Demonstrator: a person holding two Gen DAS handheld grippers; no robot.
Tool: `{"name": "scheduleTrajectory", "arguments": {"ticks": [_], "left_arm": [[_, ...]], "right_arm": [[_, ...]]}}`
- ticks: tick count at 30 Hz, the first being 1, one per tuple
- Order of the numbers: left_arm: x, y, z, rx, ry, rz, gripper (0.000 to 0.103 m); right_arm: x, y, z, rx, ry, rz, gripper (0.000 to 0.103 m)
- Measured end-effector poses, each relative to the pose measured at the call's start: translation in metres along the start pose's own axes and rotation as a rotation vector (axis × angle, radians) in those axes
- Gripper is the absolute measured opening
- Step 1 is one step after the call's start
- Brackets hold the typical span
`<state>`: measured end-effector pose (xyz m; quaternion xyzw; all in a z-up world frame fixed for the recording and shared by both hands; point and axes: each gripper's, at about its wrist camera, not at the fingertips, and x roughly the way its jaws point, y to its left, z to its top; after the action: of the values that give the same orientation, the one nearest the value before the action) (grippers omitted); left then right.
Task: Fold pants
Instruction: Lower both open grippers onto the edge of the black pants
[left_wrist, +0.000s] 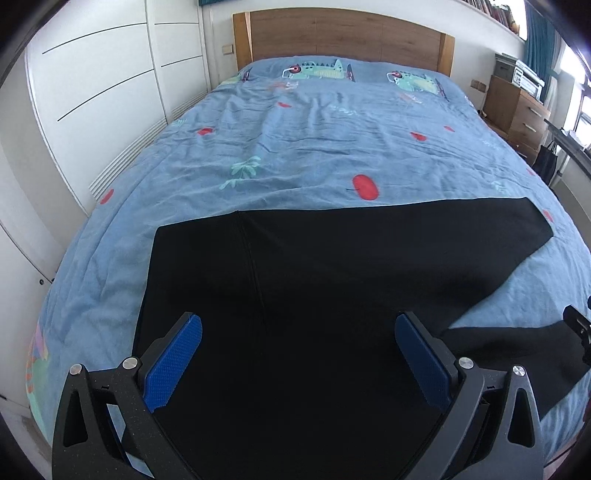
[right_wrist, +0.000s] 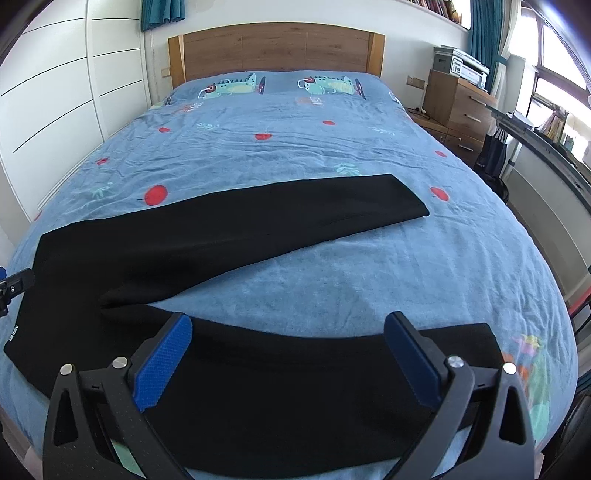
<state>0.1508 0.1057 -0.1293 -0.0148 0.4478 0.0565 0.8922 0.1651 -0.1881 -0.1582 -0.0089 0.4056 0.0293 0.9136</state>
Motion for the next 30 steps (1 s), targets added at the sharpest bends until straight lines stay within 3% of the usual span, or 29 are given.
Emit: {"name": "scheduleTrajectory", "arguments": {"ticks": [7,13,19,27,30], "left_arm": [[0.063,0.003,0.033,0.094,0.126,0.026,0.102],[0.100,0.000,0.067,0.189,0.283,-0.033,0.102],[0.142,0.000,0.086,0.405,0.495,-0.111,0.102],[0.178,0.012,0.091,0.457,0.647,-0.299,0.102],[0.185,0.018,0.090,0.486,0.667,-0.348,0.102]], "right_arm": [[0.088,-0.031,0.034,0.022,0.102,-0.022,0.103],[0.126,-0.048,0.063,-0.047,0.198,-0.015,0.103],[0.165,-0.060,0.110,-0.271,0.279,0.180,0.103],[0.230,-0.066,0.187,-0.563,0.424,0.374,0.103],[0.261,-0.059,0.205,-0.664,0.515,0.425,0.103]]}}
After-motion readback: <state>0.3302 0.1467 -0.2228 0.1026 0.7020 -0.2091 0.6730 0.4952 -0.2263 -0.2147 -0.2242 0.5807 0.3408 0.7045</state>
